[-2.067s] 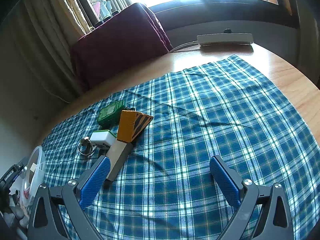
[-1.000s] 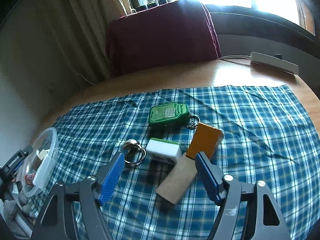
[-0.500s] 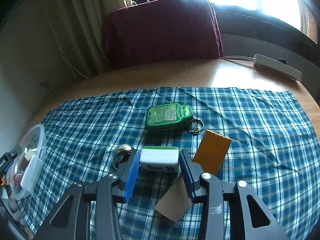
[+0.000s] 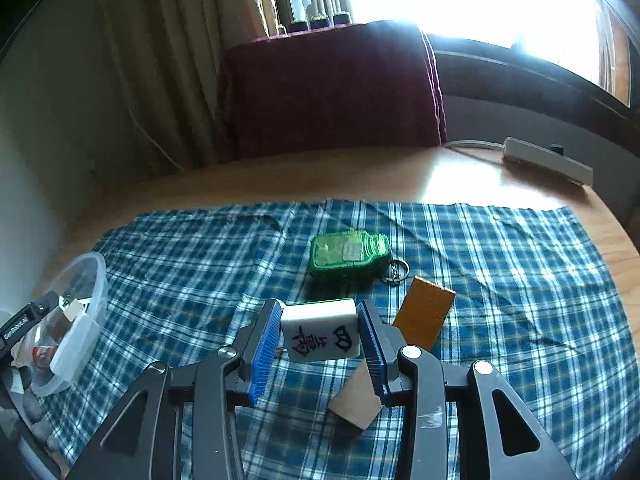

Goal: Organize rigid objects
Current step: 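Carry the white tile into the clear bowl and open the right gripper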

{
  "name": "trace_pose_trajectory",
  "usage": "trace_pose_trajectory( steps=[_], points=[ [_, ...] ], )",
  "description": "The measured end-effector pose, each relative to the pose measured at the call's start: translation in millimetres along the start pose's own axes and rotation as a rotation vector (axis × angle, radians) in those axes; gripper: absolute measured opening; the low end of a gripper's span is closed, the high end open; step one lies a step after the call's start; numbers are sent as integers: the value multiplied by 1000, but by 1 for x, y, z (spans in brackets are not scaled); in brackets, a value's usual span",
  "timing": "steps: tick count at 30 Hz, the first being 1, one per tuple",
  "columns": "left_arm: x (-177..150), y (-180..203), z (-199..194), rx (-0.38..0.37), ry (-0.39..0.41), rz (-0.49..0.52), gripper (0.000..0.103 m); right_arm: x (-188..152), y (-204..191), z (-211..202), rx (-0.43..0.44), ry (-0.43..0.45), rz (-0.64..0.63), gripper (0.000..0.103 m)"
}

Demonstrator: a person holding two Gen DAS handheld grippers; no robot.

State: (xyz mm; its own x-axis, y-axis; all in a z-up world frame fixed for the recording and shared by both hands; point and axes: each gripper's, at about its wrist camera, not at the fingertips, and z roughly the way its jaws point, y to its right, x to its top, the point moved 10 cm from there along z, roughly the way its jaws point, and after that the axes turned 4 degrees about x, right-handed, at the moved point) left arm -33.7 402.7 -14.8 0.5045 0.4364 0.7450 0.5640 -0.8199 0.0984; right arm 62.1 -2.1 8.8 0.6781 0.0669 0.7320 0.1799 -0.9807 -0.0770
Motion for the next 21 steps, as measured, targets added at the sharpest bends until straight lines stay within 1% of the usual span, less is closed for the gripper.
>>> trace_pose_trajectory(
  steps=[5,9,15,21],
  points=[
    [3,-3,-1,-7,8,-11,84,-1,-21,-10,42,11,-16,42],
    [6,-6,-5,-15,19,-25,84,-1,-51,-14,111,9,-33,42],
    [11,-19,-10,-19,35,-61,84,-6,-109,-11,231,-17,-76,42],
    [17,-43,-13,6,61,-109,84,-12,-173,-3,351,-60,-119,42]
  ],
)
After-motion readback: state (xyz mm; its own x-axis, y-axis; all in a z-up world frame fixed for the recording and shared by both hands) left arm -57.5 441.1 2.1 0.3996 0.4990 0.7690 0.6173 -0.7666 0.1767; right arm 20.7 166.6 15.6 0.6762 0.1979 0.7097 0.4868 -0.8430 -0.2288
